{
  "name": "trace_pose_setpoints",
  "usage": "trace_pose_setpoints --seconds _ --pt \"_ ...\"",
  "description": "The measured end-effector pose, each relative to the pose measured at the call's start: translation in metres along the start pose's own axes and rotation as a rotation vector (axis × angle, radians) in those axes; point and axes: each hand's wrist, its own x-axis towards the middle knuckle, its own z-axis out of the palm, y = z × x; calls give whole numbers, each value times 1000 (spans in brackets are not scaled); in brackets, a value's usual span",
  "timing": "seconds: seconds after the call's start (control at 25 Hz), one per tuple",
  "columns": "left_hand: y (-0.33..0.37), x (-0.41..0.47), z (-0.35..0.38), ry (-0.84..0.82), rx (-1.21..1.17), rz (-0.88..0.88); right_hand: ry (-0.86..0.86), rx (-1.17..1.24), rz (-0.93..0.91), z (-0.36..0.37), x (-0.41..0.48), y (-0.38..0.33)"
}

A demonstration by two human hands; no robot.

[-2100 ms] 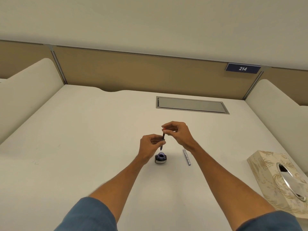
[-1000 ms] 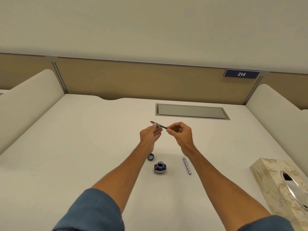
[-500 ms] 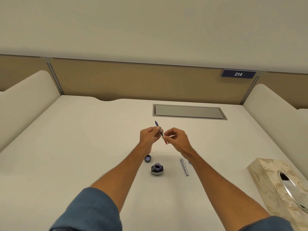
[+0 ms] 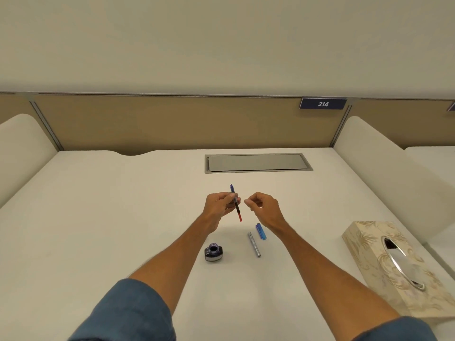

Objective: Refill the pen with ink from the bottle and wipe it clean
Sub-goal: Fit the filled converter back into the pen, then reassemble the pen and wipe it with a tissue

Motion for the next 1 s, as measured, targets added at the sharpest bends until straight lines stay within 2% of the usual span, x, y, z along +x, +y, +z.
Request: trace_pose_setpoints --seconds 0.2,0.4,0.68,1.0 --pt "-9 10 51 -107 147 -52 28 -299 126 -38 -12 37" --pt "-24 10 110 -223 219 -91 92 -474 191 -84 -35 66" --pt "-54 1 186 -398 203 -134 216 -604 327 -146 -66 102" --pt "-72 -14 257 -571 213 -164 314 -573 491 -220 -104 130"
